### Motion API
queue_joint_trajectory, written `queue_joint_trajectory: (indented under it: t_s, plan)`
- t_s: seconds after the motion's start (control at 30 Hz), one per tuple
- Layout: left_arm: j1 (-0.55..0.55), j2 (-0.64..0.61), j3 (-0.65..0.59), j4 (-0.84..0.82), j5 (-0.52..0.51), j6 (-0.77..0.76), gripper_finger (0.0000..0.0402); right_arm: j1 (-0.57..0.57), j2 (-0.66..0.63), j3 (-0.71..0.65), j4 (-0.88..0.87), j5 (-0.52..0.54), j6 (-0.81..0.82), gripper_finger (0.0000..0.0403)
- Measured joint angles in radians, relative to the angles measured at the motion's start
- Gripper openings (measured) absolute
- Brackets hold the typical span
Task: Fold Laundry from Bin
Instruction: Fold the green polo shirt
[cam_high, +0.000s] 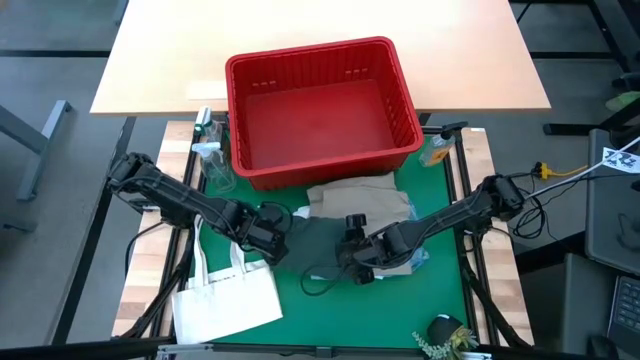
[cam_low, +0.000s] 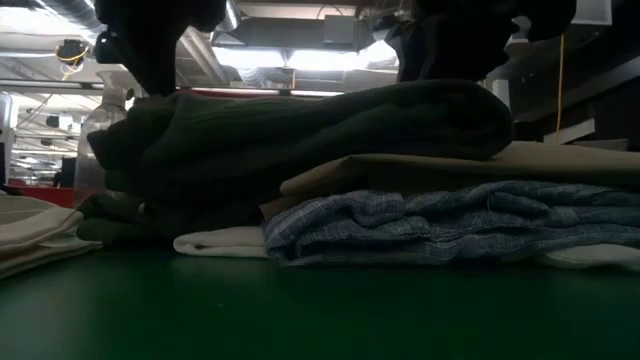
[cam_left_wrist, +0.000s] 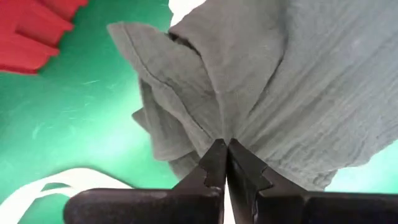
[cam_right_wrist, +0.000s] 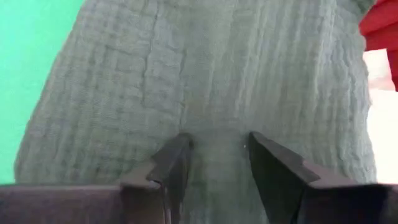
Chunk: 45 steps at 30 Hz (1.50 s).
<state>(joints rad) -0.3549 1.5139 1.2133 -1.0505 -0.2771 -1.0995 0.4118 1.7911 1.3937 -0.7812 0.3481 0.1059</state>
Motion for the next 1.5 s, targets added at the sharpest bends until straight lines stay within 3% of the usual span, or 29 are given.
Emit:
queue_joint_trajectory:
  t_s: [0.37, 0.63, 0.9, 1.17, 1.5]
  plan:
    - [-0.012, 0.070, -0.032, -0.012, 0.015, 0.008, 0.0005, 0.000, 0.005, 0.000, 0.000, 0.000, 0.002, 0.0167]
    - [0.026, 0.068, -0.013, 0.020, 0.066, -0.020, 0.0068, 0.000, 0.005, 0.000, -0.004, -0.002, 0.002, 0.0167]
    - [0.042, 0.067, 0.092, -0.186, 0.087, 0.007, 0.0101, 0.000, 0.005, 0.000, -0.002, -0.002, 0.002, 0.0167]
    - [0.042, 0.065, 0.185, -0.249, 0.004, 0.025, 0.0096, 0.000, 0.005, 0.000, -0.001, -0.002, 0.002, 0.0167]
    - [0.111, 0.065, 0.176, -0.095, -0.052, 0.026, 0.0096, 0.000, 0.005, 0.000, 0.000, -0.001, 0.002, 0.0167]
